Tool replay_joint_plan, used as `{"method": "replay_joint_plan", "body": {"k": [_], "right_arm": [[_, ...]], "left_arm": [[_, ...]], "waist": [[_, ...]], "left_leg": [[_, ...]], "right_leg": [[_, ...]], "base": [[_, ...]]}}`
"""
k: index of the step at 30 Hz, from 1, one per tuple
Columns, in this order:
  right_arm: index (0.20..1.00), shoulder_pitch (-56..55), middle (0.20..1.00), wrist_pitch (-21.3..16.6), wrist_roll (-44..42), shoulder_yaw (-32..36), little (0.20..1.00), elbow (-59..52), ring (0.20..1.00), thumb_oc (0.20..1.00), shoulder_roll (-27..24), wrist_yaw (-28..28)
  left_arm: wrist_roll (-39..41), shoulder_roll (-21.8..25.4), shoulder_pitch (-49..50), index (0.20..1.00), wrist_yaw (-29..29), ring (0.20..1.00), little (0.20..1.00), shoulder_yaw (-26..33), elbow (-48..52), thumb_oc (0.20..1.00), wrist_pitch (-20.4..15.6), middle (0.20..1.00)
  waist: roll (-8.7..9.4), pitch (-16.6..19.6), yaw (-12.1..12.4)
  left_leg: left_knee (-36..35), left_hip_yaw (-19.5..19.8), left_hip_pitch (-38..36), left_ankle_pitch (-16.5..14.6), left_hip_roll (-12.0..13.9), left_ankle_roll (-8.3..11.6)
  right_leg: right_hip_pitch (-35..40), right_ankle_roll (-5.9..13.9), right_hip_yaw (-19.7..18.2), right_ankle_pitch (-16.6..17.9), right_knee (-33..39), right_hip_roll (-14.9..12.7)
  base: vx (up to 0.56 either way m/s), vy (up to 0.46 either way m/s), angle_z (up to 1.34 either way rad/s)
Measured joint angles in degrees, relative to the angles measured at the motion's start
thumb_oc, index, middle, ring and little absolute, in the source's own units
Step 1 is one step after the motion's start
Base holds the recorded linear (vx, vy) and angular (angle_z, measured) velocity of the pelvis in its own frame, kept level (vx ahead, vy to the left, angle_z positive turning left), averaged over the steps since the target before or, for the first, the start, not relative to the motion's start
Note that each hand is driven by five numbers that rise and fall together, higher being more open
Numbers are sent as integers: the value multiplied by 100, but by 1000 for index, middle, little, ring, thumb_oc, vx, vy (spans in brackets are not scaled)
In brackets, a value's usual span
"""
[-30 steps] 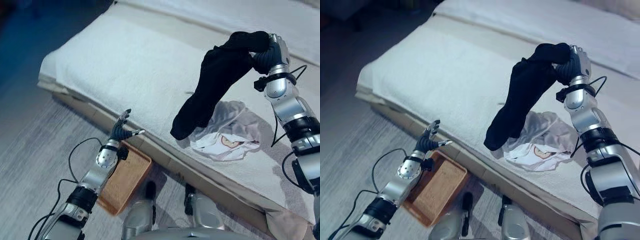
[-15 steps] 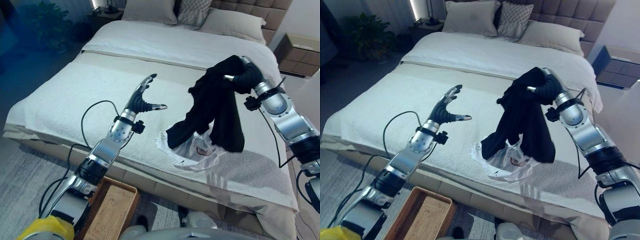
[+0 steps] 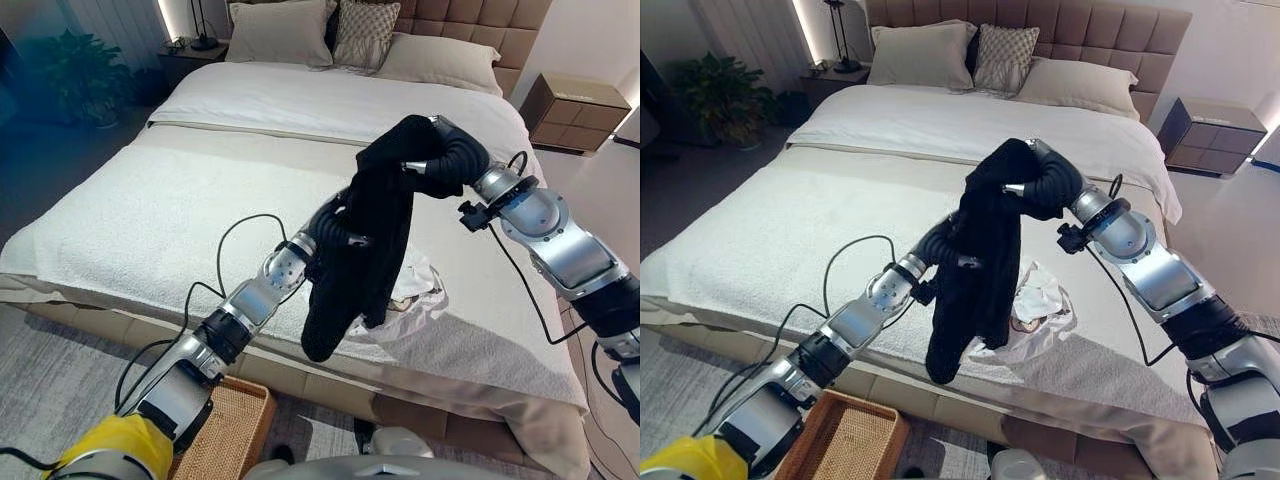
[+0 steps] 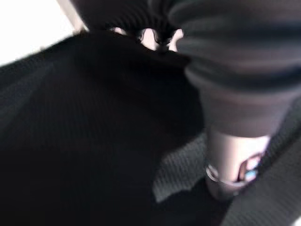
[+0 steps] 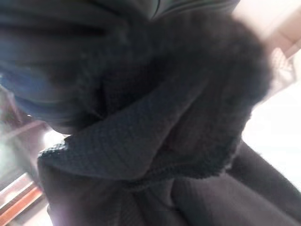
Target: Pick up clothes into the bucket
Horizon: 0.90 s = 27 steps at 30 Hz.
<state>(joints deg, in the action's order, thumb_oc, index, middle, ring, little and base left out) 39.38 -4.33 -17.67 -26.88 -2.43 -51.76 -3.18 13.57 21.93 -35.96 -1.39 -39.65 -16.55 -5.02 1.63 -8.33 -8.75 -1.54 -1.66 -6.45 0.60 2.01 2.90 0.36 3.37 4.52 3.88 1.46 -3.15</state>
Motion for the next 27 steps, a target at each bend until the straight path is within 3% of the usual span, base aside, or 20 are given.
{"method": "replay_joint_plan", "body": {"k": [7,8,9,13,14,16,17,23,24,26,27], "right_arm": [[200,0,200,3,-227,-79,200,-180,200,200,-70,-78],[200,0,200,3,-228,-81,200,-180,200,200,-70,-78],[200,0,200,5,-229,-83,200,-180,200,200,-70,-83],[200,0,200,6,-401,-119,200,-179,200,200,-71,-102],[238,0,238,6,-433,-150,238,-177,238,238,-71,-116],[564,-6,564,6,-433,-168,564,-173,564,564,-71,-116],[1000,-51,1000,4,-433,-166,1000,-171,1000,1000,-71,-115],[1000,-541,1000,-28,-432,214,1000,-179,1000,1000,26,-1],[1000,-1012,1000,-55,-430,793,1000,-219,1000,1000,265,37],[1000,-1311,1000,-48,-428,1087,1000,-203,1000,1000,396,120],[1000,-1860,1000,-116,-422,1687,1000,-278,1000,1000,774,173]], "left_arm": [[1303,-55,-72,1000,408,1000,1000,-307,107,1000,238,1000],[1442,-57,-72,451,423,451,451,-327,107,451,258,451],[1893,-58,-72,200,492,200,200,-427,117,200,330,200],[2844,55,-73,200,653,200,200,-560,180,200,473,200],[3050,104,-69,200,689,200,200,-611,182,200,494,200],[3235,165,-58,200,731,200,200,-619,188,200,516,200],[3279,199,0,200,752,200,200,-601,201,200,540,200],[3290,219,719,200,754,200,200,-339,199,200,589,200],[3290,107,1186,200,736,200,200,40,253,200,590,200],[3287,167,1430,200,683,200,200,133,255,200,604,200],[3286,133,1891,200,675,200,200,530,418,200,620,200]], "waist": [[-10,8,7],[-11,8,7],[-14,11,7],[-22,16,-8],[-41,46,-2],[-63,64,4],[-74,83,8],[-97,127,35],[-90,133,36],[-94,133,41],[-71,154,53]], "left_leg": [[0,34,-25,1,-5,1],[0,35,-25,1,-5,1],[0,37,-30,1,-6,1],[-1,35,-84,0,-5,1],[-8,36,-100,-1,-3,1],[-12,38,-100,-1,-6,1],[-12,39,-101,-1,-5,1],[-14,47,-100,-1,3,1],[-20,56,-103,-1,5,0],[-34,57,-99,0,2,-1],[-43,65,-105,0,14,-1]], "right_leg": [[62,-4,41,4,28,-8],[63,-10,43,9,28,-8],[68,-20,45,15,28,-9],[128,-16,46,12,40,-8],[150,-1,49,1,53,-8],[150,-1,53,1,52,-12],[151,-1,55,1,52,-11],[154,-1,64,1,52,-6],[155,-5,72,-3,54,-6],[152,-4,74,-1,63,-8],[156,-5,83,-5,64,0]], "base": [[-1,1,0],[0,0,0],[0,0,0],[0,0,0],[0,0,0],[0,0,0],[0,0,0],[0,0,0],[0,0,0],[0,0,0],[0,0,0]]}}
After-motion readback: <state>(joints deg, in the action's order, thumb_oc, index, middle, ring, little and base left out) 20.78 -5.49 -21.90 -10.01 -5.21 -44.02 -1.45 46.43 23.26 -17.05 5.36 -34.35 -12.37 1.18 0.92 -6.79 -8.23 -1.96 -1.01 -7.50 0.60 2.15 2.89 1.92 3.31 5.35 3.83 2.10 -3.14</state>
